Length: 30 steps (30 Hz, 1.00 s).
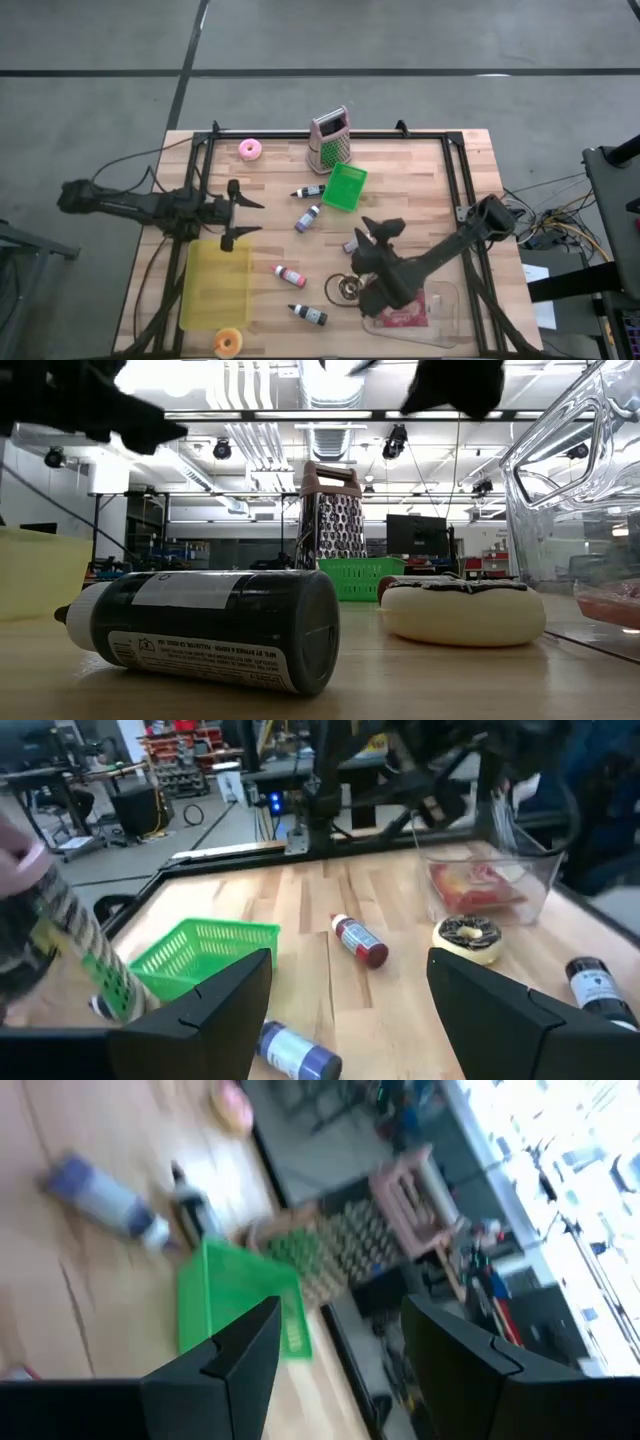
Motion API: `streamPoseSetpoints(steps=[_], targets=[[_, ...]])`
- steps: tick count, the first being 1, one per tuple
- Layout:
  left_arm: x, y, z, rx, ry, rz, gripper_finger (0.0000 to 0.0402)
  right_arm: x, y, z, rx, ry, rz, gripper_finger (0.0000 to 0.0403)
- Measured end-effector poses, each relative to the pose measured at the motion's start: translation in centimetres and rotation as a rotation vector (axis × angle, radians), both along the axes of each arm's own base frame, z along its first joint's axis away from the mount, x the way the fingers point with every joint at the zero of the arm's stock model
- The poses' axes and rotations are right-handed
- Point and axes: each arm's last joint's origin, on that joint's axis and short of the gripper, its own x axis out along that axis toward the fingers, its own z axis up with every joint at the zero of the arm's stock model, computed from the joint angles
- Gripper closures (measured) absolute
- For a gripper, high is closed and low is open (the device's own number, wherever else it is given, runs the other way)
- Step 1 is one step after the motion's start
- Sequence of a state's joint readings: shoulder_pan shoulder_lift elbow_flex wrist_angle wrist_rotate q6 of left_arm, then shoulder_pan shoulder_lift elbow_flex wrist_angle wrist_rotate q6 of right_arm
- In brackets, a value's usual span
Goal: Pick & Place Food Item
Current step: Put the pink ink bottle into the yellow bin
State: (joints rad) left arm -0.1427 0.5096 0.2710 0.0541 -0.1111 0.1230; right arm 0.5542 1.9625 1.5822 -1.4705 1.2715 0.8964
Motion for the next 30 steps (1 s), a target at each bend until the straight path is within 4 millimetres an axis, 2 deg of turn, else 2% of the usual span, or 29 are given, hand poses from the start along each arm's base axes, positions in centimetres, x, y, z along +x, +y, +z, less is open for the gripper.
streamPoseSetpoints(steps=[3, 6, 9, 12, 15, 23, 30], targets=[[1.0, -0.9, 1.1, 0.052, 0.064, 0.006, 0.0129, 0.7, -0.9, -1.1, 0.04, 0.075, -0.008, 0.02], [2.0, -1.5, 1.6, 0.1, 0.157, 0.041, 0.0129, 1.8, -1.3, -2.2, 0.152, 0.13, 0.058, 0.02], [2.8, -2.0, 1.7, 0.121, 0.199, 0.05, 0.0129, 3.1, -1.2, -2.8, 0.318, 0.095, 0.258, 0.02], [3.3, -2.3, 1.5, 0.121, 0.22, 0.035, 0.0129, 3.3, -1.2, -2.1, 0.444, -0.014, 0.492, 0.02], [3.6, -2.5, 1.2, 0.094, 0.243, 0.007, 0.0129, 2.1, -1.8, -0.6, 0.478, -0.118, 0.591, 0.02], [4.5, -3.0, -0.8, -0.014, 0.37, -0.02, 0.0129, -2.9, -4.0, 2.5, 0.54, -0.273, 0.591, 0.02], [5.7, -3.5, -2.6, -0.073, 0.496, -0.05, 0.0129, -5.4, -5.1, 2.8, 0.554, -0.323, 0.59, 0.02]])
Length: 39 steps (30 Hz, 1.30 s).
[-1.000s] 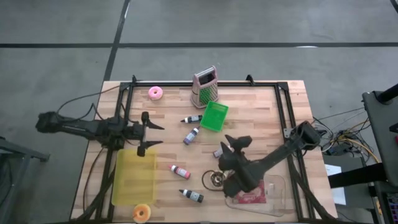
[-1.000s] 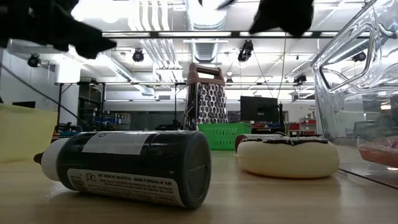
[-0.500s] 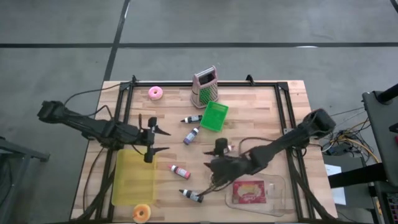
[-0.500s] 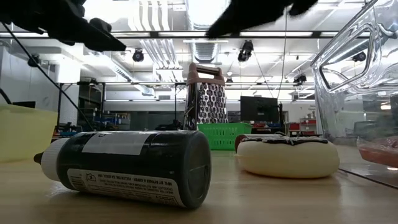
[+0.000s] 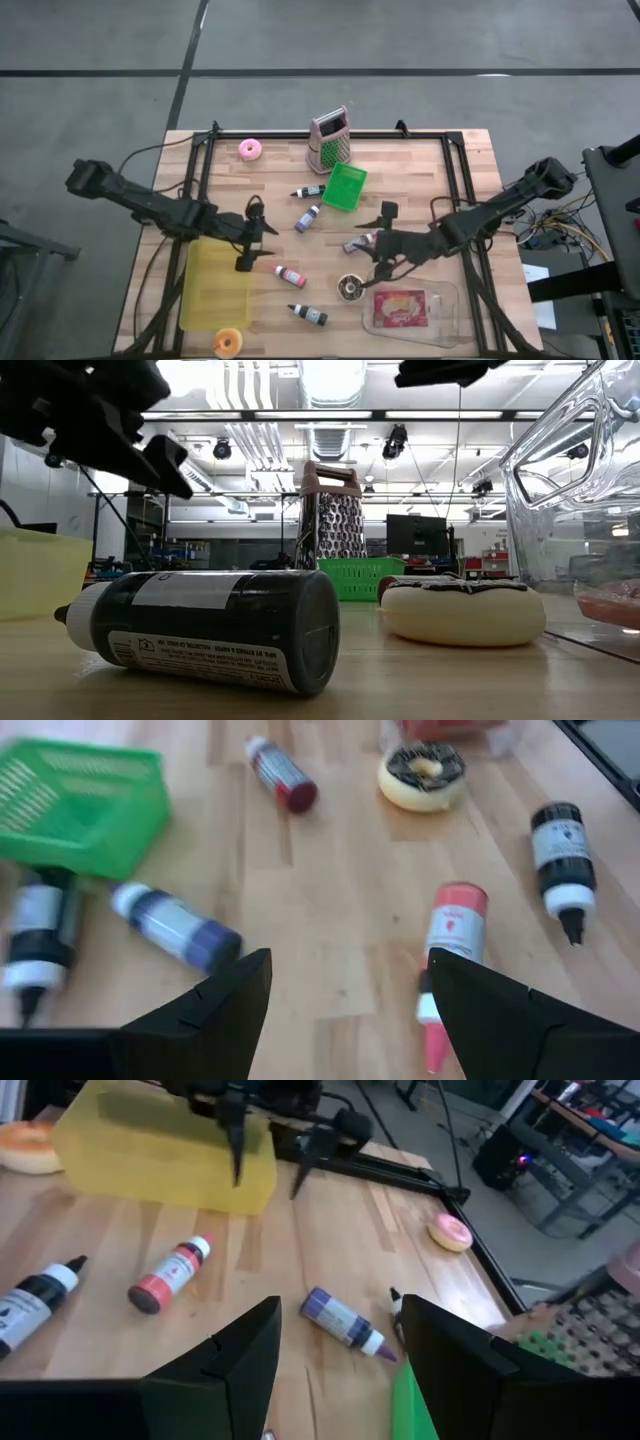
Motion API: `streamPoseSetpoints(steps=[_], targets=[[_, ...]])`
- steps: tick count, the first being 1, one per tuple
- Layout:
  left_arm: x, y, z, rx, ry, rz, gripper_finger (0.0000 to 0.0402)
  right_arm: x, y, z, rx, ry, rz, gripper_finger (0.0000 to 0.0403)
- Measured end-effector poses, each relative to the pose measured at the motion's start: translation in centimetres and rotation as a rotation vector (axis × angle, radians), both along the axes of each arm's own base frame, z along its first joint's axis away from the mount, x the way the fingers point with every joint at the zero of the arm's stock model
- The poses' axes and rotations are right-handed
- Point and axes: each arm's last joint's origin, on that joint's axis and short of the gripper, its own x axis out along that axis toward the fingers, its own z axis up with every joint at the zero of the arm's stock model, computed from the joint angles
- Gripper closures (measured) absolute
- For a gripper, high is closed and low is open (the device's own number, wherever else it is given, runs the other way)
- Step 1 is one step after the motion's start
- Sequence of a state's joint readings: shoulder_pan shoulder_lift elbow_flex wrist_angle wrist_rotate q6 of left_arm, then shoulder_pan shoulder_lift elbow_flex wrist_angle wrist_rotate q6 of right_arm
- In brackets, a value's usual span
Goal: Pick & Place Food Item
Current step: Put the pink ink bottle into the yellow bin
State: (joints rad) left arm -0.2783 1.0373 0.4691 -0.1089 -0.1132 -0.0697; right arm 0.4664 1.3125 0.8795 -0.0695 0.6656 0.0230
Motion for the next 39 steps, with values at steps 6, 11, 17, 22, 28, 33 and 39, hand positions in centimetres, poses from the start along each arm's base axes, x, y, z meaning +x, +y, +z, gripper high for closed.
streamPoseSetpoints(steps=[6, 11, 17, 22, 28, 33, 39], targets=[[1.3, -0.5, -0.6, -0.037, 0.068, -0.012, 0.0129, -0.5, -0.3, -1.0, -0.018, 0.02, -0.023, 0.02], [2.7, -1.0, -0.8, -0.047, 0.136, -0.036, 0.0129, -0.2, -0.1, -1.6, -0.035, 0.039, -0.031, 0.02], [3.7, -1.9, -1.9, -0.081, 0.304, -0.075, 0.0129, -0.2, -0.1, -1.8, -0.044, 0.053, -0.029, 0.02], [4.0, -2.9, -2.8, -0.08, 0.397, -0.111, 0.0129, -0.3, -0.1, -1.9, -0.051, 0.065, -0.026, 0.02], [4.5, -3.6, -3.9, -0.102, 0.479, -0.134, 0.0129, -0.3, 0.0, -2.0, -0.053, 0.069, -0.022, 0.02], [4.8, -3.8, -4.5, -0.095, 0.499, -0.136, 0.0129, -0.4, 0.1, -1.9, -0.053, 0.068, -0.018, 0.02], [5.1, -3.8, -4.7, -0.085, 0.487, -0.127, 0.0129, -0.4, 0.1, -1.9, -0.055, 0.066, -0.022, 0.02]])
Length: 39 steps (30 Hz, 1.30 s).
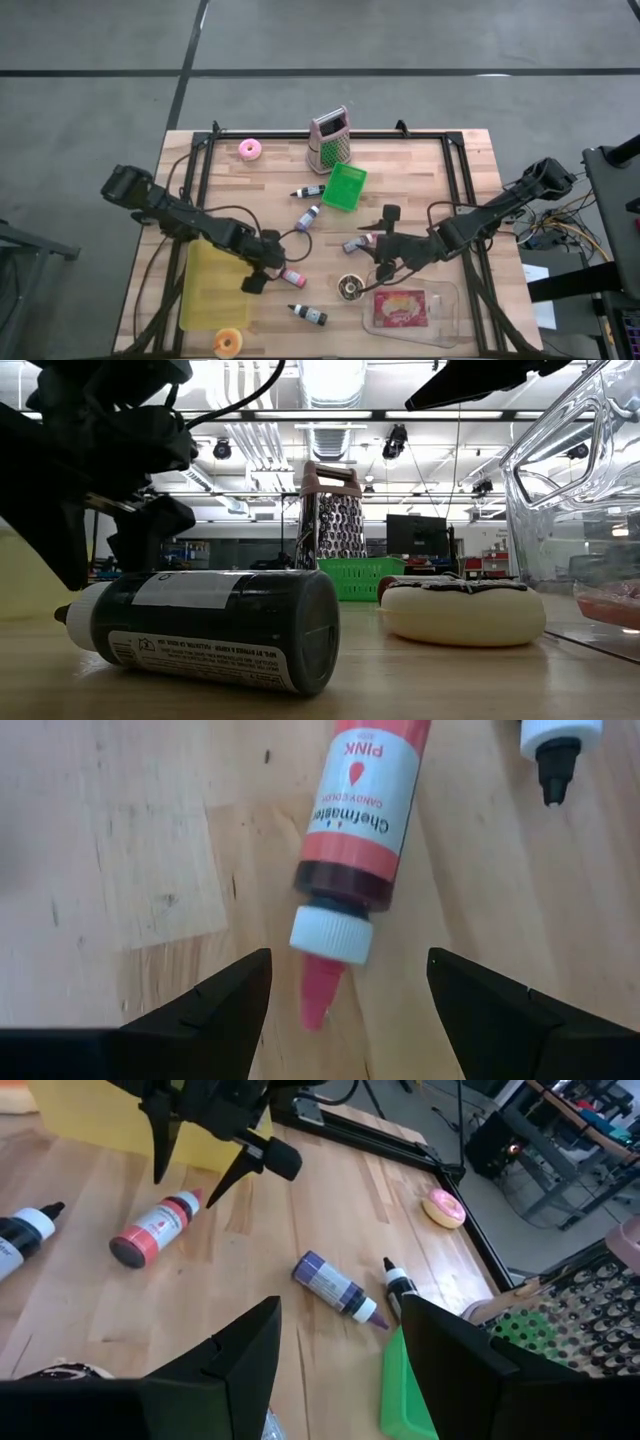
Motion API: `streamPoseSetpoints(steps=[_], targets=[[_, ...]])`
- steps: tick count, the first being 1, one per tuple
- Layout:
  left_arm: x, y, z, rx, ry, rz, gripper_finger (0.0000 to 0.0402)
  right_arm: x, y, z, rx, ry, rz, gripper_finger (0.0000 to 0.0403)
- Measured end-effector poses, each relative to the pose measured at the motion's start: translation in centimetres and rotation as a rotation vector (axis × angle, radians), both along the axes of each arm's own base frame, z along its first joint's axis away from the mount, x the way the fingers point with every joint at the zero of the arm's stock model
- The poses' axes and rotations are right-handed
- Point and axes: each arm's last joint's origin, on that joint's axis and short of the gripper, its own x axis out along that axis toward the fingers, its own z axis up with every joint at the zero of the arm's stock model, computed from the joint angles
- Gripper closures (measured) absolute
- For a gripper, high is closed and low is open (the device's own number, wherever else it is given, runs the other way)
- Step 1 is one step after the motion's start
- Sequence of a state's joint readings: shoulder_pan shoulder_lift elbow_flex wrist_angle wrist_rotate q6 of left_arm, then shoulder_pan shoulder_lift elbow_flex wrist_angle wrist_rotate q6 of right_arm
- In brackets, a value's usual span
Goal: Pick & Place Food Item
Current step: Put the pink ink bottle into the yellow bin
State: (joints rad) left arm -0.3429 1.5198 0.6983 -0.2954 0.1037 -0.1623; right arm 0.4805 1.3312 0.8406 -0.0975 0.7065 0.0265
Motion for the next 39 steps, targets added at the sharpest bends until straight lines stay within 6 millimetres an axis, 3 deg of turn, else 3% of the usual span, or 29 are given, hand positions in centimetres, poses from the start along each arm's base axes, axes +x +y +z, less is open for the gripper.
streamPoseSetpoints(steps=[22, 27, 39], targets=[[0.76, -0.23, -0.45, 0.004, -0.051, 0.005, 0.0142, 0.02, -0.01, 0.03, 0.001, -0.002, -0.001, 0.02], [0.74, -0.27, -0.45, -0.002, -0.049, 0.0, 0.02, 0.02, -0.01, 0.03, 0.0, -0.002, -0.001, 0.02], [0.85, -0.43, -0.2, -0.021, -0.069, -0.051, 0.0383, 0.02, -0.01, 0.03, 0.0, -0.003, -0.003, 0.02]])
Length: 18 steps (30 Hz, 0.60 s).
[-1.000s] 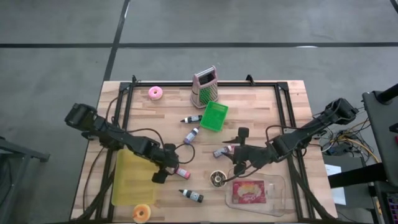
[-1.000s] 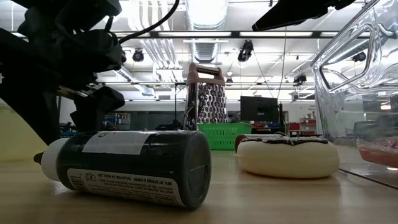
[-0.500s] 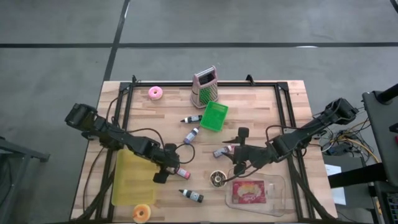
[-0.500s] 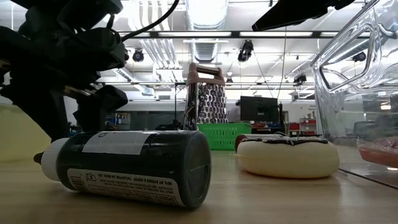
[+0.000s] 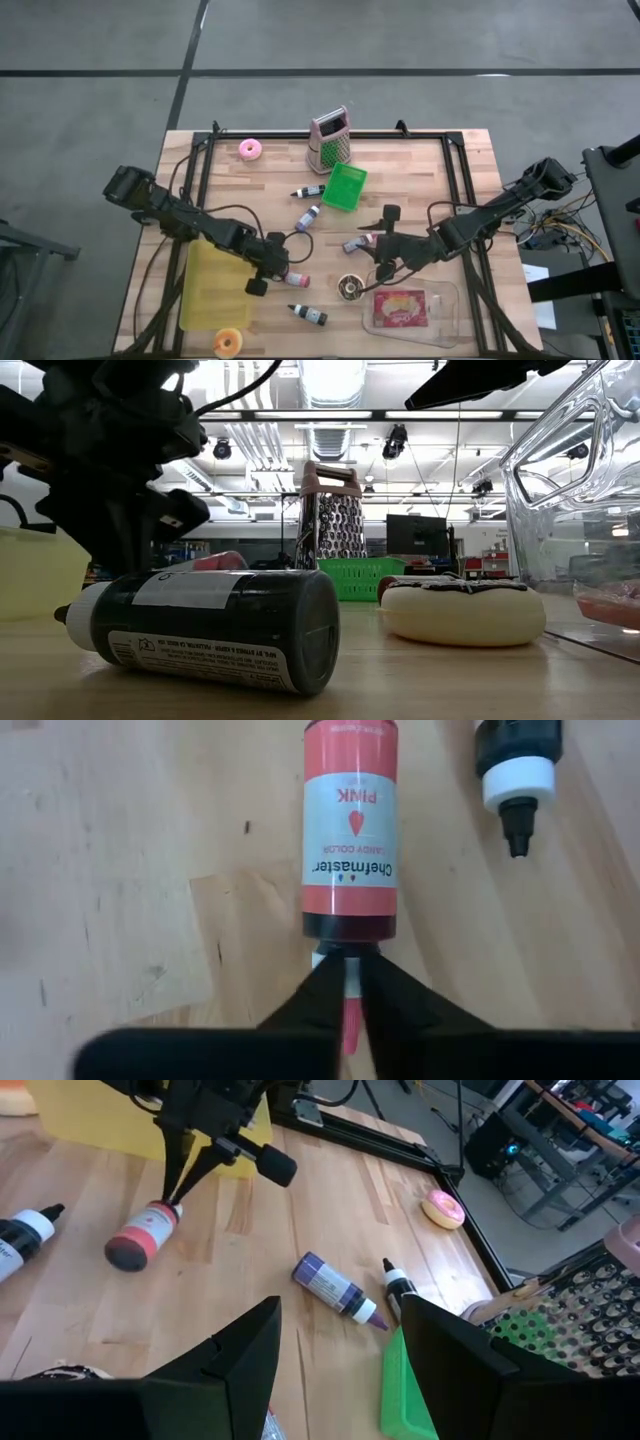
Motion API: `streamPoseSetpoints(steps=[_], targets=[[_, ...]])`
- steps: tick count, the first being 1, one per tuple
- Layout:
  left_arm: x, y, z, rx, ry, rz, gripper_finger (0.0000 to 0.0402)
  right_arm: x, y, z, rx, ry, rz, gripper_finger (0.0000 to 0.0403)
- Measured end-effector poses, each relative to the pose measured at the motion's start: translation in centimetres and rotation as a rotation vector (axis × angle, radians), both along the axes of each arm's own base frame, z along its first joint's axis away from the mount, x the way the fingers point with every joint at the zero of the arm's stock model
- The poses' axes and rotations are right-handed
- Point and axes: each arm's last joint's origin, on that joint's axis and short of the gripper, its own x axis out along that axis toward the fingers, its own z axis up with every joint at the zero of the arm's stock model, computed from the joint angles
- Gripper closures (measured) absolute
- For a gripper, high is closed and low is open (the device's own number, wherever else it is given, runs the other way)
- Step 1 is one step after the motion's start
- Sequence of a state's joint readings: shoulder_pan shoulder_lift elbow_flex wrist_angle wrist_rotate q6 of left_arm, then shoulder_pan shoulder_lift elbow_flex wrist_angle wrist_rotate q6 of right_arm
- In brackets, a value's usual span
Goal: Pick & Place Food Item
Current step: Put the pink ink bottle into the yellow bin
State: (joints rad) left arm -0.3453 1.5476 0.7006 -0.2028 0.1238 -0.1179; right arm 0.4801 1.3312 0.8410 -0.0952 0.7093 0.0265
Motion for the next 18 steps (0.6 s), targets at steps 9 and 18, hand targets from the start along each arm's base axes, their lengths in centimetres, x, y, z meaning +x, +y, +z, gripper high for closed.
streamPoseSetpoints(steps=[9, 18], targets=[[-0.4, 0.06, 0.43, -0.022, 0.01, -0.016, 0.04, 0.0, 0.0, 0.01, 0.0, 0.0, 0.0, 0.02], [-0.37, 0.1, 0.48, -0.016, 0.005, 0.002, 0.0394, 0.0, 0.0, 0.01, 0.0, 0.0, 0.0, 0.02]])
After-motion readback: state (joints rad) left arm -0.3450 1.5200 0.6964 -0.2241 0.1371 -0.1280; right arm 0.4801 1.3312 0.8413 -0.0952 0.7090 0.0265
